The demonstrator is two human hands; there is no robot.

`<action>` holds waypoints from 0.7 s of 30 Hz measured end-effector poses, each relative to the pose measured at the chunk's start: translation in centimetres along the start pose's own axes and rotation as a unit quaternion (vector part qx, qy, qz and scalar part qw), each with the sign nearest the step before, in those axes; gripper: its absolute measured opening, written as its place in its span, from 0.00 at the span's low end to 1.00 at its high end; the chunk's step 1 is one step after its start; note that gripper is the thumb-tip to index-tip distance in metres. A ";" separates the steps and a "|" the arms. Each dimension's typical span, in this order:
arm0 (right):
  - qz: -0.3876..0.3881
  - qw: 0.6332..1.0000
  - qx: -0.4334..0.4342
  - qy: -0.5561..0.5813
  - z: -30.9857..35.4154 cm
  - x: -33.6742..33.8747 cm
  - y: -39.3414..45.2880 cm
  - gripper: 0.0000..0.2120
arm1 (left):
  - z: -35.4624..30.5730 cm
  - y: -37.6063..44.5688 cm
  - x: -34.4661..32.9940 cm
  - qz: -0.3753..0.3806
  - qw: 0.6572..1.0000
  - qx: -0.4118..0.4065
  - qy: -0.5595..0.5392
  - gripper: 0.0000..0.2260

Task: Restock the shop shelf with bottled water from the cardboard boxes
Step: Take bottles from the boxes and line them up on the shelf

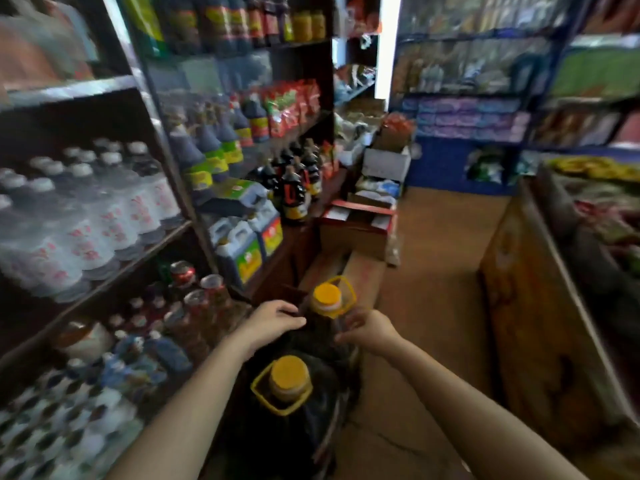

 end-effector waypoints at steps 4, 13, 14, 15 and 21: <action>-0.038 0.992 -0.104 0.055 -14.4 4.5 -1.2 0.21 | -0.7 1.8 -15.4 0.115 0.993 -0.018 -0.005 0.12; -0.115 0.932 -0.292 0.180 -40.5 4.0 -2.3 0.24 | 6.3 2.6 -40.7 0.308 0.949 -0.014 0.064 0.25; -0.117 0.929 -0.297 0.187 -42.6 3.0 -1.8 0.24 | 7.7 2.9 -42.8 0.319 0.945 -0.020 0.076 0.27; -0.115 0.925 -0.306 0.193 -44.9 1.6 -1.1 0.24 | 9.5 3.2 -44.9 0.328 0.940 -0.023 0.087 0.28; -0.066 0.916 -0.343 0.198 -58.0 -9.1 2.9 0.19 | 21.9 5.7 -55.1 0.368 0.921 -0.013 0.125 0.35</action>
Point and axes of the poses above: each hand's wrist, its own y-axis towards the middle knuckle, its own x-axis out of the back of the hand, z = x × y, the point moved 9 cm from there along y, towards the middle knuckle, and after that the axes turned 11 degrees about -x, right-handed, at the moved point
